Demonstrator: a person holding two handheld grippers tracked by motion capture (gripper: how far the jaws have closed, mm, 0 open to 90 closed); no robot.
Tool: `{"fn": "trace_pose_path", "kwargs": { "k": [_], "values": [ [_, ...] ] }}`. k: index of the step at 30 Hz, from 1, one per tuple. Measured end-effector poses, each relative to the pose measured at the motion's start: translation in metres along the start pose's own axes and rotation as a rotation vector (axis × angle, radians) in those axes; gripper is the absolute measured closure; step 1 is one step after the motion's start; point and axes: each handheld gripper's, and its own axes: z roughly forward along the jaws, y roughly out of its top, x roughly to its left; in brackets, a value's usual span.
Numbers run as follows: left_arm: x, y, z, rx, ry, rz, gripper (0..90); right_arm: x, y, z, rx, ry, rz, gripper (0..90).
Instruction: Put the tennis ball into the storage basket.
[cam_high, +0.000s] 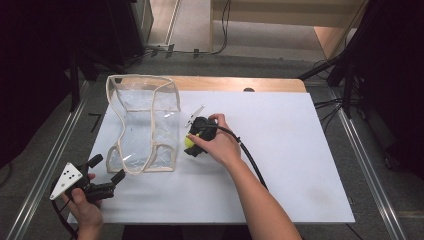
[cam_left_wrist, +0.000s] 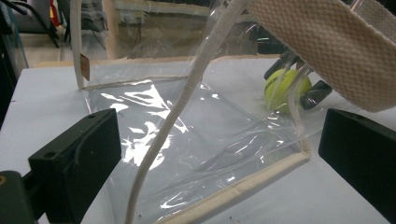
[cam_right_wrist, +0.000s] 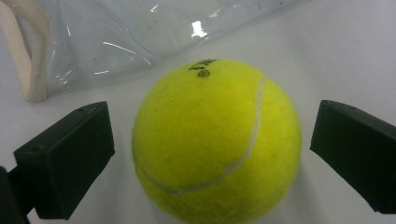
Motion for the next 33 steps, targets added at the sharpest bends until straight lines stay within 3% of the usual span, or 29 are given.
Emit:
{"fn": "trace_pose_path", "kwargs": {
  "k": [13, 15, 16, 21, 26, 33],
  "values": [
    [0.0003, 0.0, 0.0001, 0.0, -0.001, 0.0, 0.0, -0.0009, 0.0001, 0.0043, 0.018, -0.005, 0.006, 0.0],
    [0.0003, 0.0, 0.0002, 0.0, 0.0, 0.0, 0.0, 0.0, 0.0003, 0.0035, 0.019, -0.029, 0.023, 11.1],
    [0.0003, 0.0, 0.0001, 0.0, 0.0, 0.0, 0.0, -0.0005, 0.0001, 0.0033, 0.021, -0.037, 0.024, 12.4],
    [0.0003, 0.0, 0.0, 0.001, 0.001, -0.001, 0.0, -0.0005, 0.0001, 0.0039, 0.017, -0.026, 0.037, 12.6],
    [0.0003, 0.0, 0.0001, 0.001, 0.001, -0.001, 0.0, -0.0018, 0.0002, 0.0021, 0.002, -0.005, 0.027, 22.3],
    [0.0003, 0.0, 0.0002, 0.001, 0.0, 0.0, 0.0, -0.0023, 0.0006, 0.0003, 0.007, -0.003, 0.019, 22.7]
  ]
}}
